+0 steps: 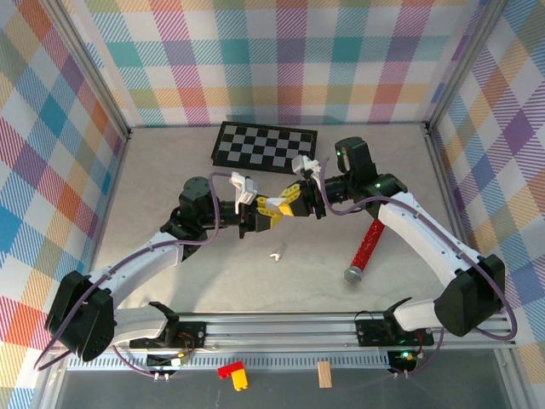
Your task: Insert wireless bluetooth earbuds into charging case
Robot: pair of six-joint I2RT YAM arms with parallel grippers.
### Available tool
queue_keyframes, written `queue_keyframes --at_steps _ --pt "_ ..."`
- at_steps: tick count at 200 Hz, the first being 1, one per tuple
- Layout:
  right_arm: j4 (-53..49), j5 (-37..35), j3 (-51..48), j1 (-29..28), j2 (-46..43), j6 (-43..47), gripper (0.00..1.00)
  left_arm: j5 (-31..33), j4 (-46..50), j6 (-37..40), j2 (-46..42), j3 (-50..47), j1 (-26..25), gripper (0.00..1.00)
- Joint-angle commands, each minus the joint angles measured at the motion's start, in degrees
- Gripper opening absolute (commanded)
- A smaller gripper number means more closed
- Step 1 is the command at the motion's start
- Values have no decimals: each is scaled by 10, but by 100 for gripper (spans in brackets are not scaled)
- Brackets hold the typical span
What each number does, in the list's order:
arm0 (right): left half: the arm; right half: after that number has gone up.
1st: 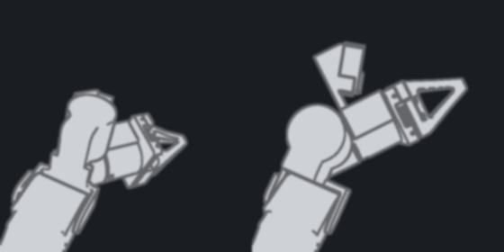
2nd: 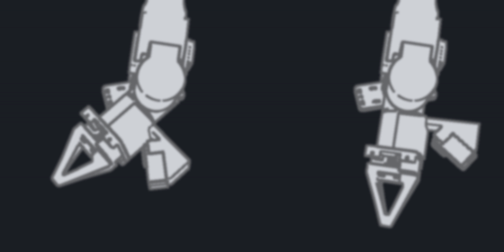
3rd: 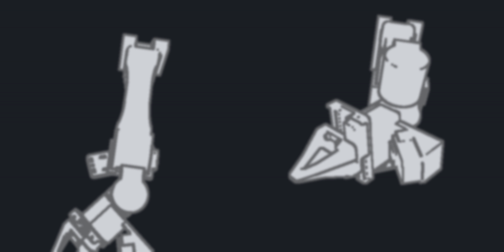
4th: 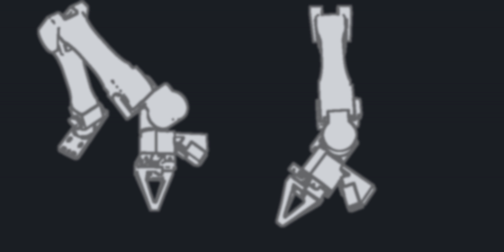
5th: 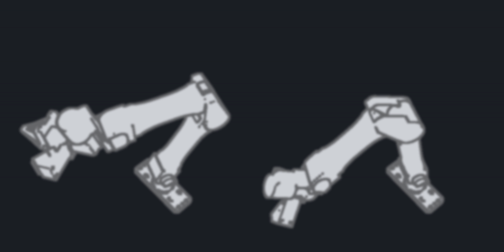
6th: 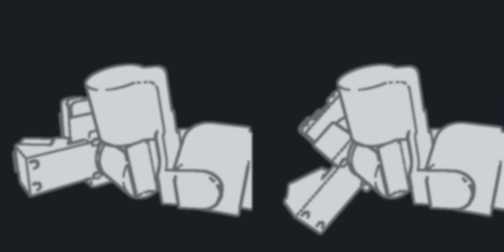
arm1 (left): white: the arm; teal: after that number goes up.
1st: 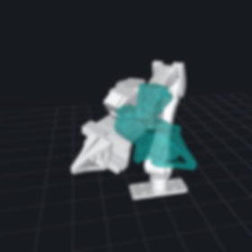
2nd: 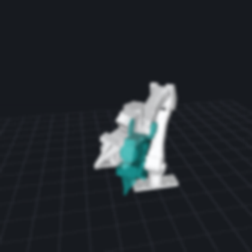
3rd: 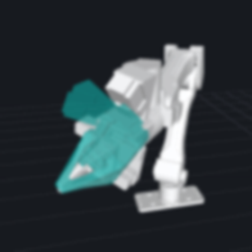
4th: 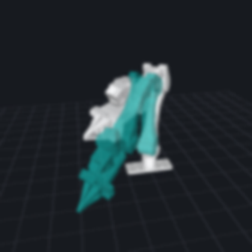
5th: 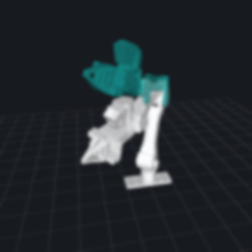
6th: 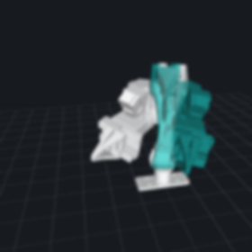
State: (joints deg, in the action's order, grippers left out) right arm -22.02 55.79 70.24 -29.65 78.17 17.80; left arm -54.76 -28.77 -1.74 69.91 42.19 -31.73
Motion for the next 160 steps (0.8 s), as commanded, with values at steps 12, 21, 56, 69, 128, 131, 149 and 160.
queue_keyframes --at_steps 12,21,56,69,128,131,149,160 --pt "90 -190 -8 -1 -19 -112 36 -34 -52 27 0 -4 -5 0" --pt "99 -225 -7 0 -23 -132 41 -36 -54 33 -1 -6 -5 0" --pt "108 -221 6 -1 -26 -171 54 -28 -33 62 -4 -7 -4 1" --pt "121 -208 -1 -1 -34 -181 56 -16 -13 78 -6 -5 -4 1" --pt "178 -296 -55 14 -95 -256 62 83 -1 86 -31 -27 1 8" --pt "180 -312 -58 15 -98 -260 62 88 -3 85 -33 -28 2 8" --pt "152 -378 -64 38 -94 -293 63 115 -35 63 -45 -44 10 5" --pt "125 -398 -63 50 -83 -312 62 123 -60 45 -51 -54 16 2"
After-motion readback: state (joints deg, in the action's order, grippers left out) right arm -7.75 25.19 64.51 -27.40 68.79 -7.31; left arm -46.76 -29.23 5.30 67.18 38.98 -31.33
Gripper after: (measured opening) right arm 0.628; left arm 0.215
